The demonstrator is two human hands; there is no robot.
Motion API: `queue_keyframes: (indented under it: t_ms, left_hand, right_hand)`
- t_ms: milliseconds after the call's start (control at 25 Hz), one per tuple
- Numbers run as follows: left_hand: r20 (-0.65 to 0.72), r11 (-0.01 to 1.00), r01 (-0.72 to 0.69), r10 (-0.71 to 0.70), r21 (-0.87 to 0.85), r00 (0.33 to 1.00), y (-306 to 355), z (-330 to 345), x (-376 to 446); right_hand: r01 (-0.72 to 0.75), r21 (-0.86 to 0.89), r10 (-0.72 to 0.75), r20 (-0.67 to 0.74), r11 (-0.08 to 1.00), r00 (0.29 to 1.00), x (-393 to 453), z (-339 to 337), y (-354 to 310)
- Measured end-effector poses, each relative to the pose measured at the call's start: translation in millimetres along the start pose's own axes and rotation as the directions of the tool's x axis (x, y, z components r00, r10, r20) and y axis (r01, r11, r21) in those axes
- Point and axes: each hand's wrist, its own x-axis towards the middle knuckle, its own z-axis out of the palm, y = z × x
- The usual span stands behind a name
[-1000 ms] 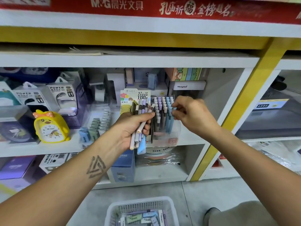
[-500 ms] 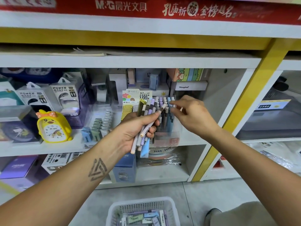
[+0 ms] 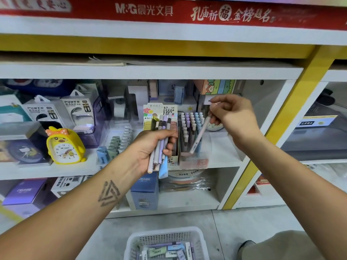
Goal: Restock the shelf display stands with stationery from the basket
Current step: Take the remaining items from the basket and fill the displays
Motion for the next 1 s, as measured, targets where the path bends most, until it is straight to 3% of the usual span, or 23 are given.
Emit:
queue_keyframes:
  t_ms: [120,280,360,640,720,800,840,880,920,1000]
  left_hand:
    - [-0.018,0.999,0.028,-0.029,-0.041,0.999,1,-3,0]
    - [-0.007,0.994,0.07,-0.071,-0.084,0.997,0,-2,-1]
    - [-0.001,0.993,0.079,-0.079,-0.09,0.997,0,-2,-1]
    - [-0.001,0.986,0.069,-0.069,-0.152,0.998,0,-2,-1]
    - [-0.008,0.979,0.058,-0.061,-0.194,0.998,1,-1,-2]
    - [-0.017,0.972,0.034,-0.039,-0.234,0.999,3,1,-4]
    - [-0.022,0.968,0.018,-0.024,-0.252,0.999,4,1,-4]
    - [-0.032,0.962,0.003,-0.012,-0.272,0.999,5,2,-4]
    - [-0.047,0.957,-0.012,-0.002,-0.288,0.999,6,2,-3]
    - [-0.099,0.952,-0.048,0.019,-0.301,0.995,8,2,-1]
  right_hand:
    - [0.204,-0.266,-0.182,0.102,0.942,0.978,-2,-2,6]
    - [0.422,-0.541,-0.277,0.33,0.727,0.902,-10,4,23]
    - [0.442,-0.584,-0.252,0.38,0.68,0.89,-11,6,28]
    - [0.48,-0.535,-0.235,0.462,0.696,0.855,-12,12,29]
    - [0.496,-0.611,-0.227,0.466,0.617,0.855,-10,12,30]
    - [0.512,-0.727,-0.207,0.473,0.457,0.857,-10,13,28]
    - [0.502,-0.743,-0.207,0.46,0.443,0.864,-11,15,24]
    - [0.491,-0.717,-0.216,0.446,0.495,0.869,-14,19,20]
    - [0.458,-0.642,-0.209,0.428,0.615,0.88,-18,23,15]
    - [0.23,-0.382,-0.041,0.444,0.895,0.895,-28,36,7]
